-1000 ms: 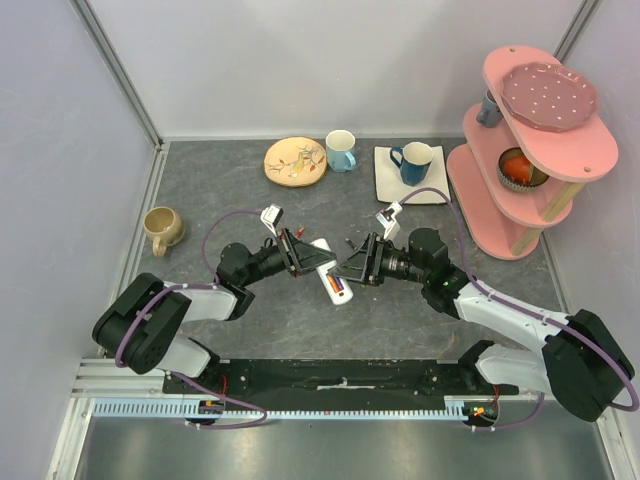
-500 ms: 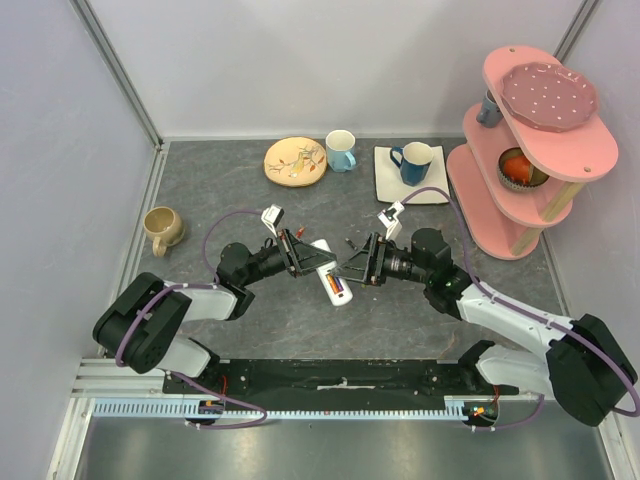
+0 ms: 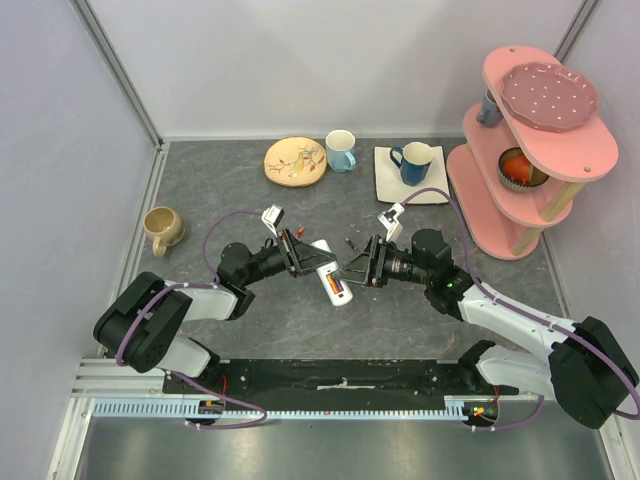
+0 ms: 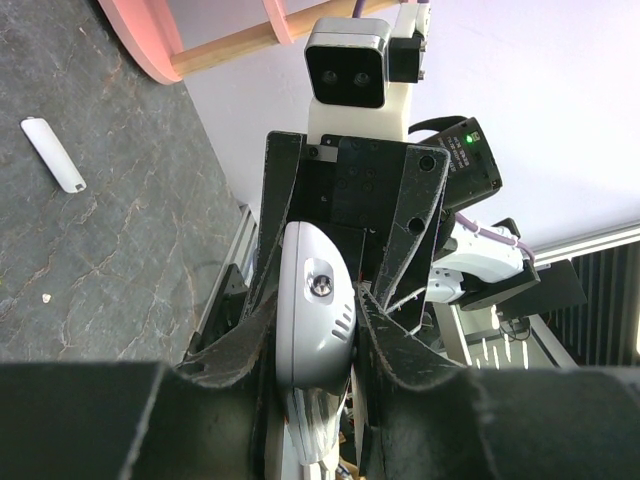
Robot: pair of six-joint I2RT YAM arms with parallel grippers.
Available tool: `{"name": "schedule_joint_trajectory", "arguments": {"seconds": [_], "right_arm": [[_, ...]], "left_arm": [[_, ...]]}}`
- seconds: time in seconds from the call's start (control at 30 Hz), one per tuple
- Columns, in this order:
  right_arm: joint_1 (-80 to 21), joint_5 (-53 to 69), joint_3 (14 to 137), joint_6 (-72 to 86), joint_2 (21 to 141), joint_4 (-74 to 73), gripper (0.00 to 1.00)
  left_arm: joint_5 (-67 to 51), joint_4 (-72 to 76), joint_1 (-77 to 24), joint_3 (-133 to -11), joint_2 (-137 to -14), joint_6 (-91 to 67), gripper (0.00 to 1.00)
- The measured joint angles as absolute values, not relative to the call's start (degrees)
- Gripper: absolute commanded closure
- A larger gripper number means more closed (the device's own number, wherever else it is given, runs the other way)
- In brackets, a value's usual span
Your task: Load the batteries into the remote control
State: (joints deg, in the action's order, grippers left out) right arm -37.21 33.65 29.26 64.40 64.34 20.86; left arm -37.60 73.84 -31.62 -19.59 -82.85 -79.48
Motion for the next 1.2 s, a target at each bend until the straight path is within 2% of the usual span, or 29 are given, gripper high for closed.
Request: {"name": "schedule_joint_trajectory", "arguments": {"seconds": [0.3,1.2], "right_arm": [[-37.23,33.61,29.26,63.42,64.16,20.73,0.48],[-37.21,32.51,29.34,60.62,63.24,19.46,0.6]], "left_arm": [[-37.58,73.1,-31.62,-19.59,-82.83,-79.46,0.98],[-37.5,69.06,-31.66,-21.5,-82.19,-79.53,0.98]]}}
